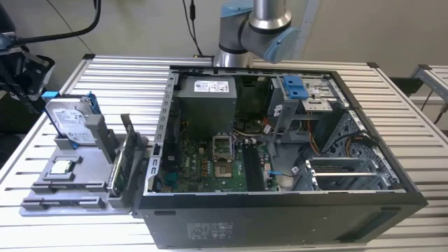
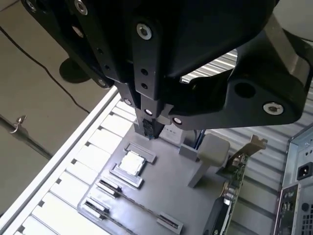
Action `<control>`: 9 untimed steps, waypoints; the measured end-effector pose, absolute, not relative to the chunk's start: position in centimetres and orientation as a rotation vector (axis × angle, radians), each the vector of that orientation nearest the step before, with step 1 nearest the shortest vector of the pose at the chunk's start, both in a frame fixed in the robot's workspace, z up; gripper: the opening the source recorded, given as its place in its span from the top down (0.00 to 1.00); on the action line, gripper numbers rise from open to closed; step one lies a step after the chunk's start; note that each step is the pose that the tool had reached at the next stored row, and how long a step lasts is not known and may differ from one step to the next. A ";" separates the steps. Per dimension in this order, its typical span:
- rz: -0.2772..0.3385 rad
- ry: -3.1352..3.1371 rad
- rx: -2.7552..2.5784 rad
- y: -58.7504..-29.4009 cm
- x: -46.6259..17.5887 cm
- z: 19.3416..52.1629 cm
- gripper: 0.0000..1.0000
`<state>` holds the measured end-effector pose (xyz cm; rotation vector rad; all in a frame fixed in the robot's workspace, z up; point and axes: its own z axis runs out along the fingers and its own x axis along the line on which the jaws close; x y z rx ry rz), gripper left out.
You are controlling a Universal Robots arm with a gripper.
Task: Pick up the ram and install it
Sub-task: 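Reach for the ram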
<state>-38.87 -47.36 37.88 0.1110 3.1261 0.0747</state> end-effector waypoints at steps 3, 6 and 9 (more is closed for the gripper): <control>0.075 3.127 0.111 -48.0 -38.9 37.7 0.89; 0.074 3.129 0.111 -48.8 -38.9 37.5 0.89; 0.075 3.130 0.111 -49.7 -38.9 37.3 0.89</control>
